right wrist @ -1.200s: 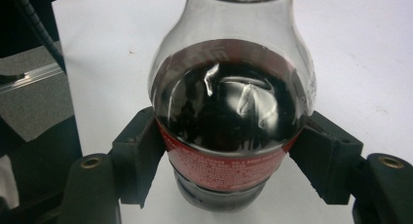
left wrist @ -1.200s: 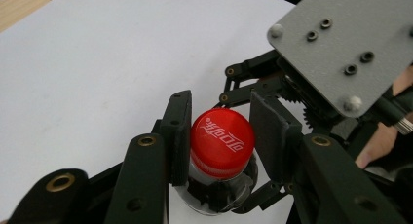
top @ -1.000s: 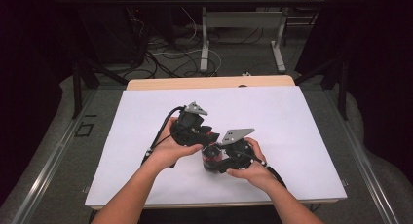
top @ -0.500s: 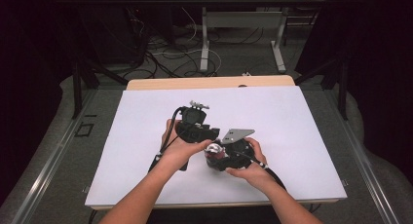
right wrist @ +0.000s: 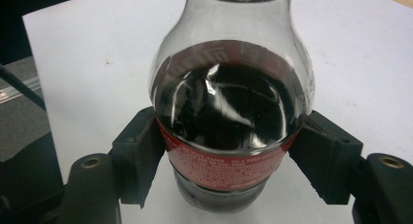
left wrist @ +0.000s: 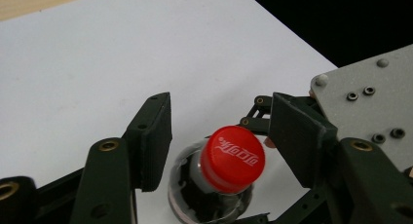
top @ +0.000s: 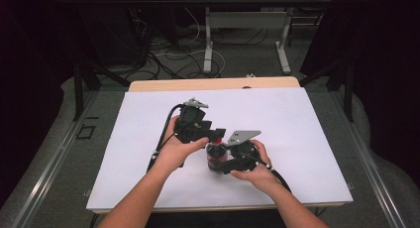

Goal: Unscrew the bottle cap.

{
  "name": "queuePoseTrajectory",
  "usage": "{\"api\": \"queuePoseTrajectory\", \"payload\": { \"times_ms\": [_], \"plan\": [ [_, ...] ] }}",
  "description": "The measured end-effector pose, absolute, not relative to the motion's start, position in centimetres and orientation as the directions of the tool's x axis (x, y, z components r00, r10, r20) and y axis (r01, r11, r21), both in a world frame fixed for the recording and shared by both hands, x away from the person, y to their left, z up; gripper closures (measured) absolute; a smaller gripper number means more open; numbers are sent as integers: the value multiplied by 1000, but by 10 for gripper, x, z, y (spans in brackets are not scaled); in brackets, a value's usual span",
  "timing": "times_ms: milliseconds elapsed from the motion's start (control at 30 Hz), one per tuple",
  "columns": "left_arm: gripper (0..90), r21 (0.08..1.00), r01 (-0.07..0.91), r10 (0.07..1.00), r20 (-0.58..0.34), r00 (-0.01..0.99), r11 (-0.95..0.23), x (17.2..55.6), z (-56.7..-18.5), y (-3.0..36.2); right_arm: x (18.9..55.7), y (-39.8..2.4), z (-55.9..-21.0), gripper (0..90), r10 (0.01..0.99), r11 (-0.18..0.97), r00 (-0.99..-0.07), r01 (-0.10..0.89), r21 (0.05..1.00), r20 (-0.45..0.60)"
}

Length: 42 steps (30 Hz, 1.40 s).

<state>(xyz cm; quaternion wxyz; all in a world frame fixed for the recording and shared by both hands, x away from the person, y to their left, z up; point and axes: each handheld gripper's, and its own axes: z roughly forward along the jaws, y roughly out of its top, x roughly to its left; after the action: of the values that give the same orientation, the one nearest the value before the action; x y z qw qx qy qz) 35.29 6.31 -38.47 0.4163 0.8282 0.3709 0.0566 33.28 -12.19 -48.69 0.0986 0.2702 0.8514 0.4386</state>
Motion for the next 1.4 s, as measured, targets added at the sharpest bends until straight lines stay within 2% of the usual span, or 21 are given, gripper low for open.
{"api": "queuePoseTrajectory", "payload": {
  "times_ms": [200,467,533,600,767,867,1100,1400],
  "plan": [
    [397,751,508,552,-231,801,-422,353,-387,71,333,-123,-487,308,530,465,-844,371,804,84],
    [384,744,418,456,-171,873,-521,353,-390,72,333,-123,-486,308,499,473,-862,356,806,88],
    [398,754,393,443,-151,884,-526,353,-392,71,332,-122,-486,308,488,473,-868,352,808,93],
    [429,735,366,392,-148,908,-571,355,-391,74,332,-122,-486,308,477,475,-873,350,808,98],
    [528,742,312,330,-129,935,-594,354,-391,74,331,-121,-485,308,452,474,-885,344,811,111],
    [603,733,309,340,-112,934,-606,354,-390,75,331,-121,-485,309,438,475,-891,341,811,118],
    [611,725,324,371,-102,923,-607,350,-389,73,329,-120,-485,309,452,470,-886,336,816,104],
    [612,717,458,547,-127,827,-525,340,-389,59,330,-121,-485,310,480,477,-872,351,805,95]
  ]
}}
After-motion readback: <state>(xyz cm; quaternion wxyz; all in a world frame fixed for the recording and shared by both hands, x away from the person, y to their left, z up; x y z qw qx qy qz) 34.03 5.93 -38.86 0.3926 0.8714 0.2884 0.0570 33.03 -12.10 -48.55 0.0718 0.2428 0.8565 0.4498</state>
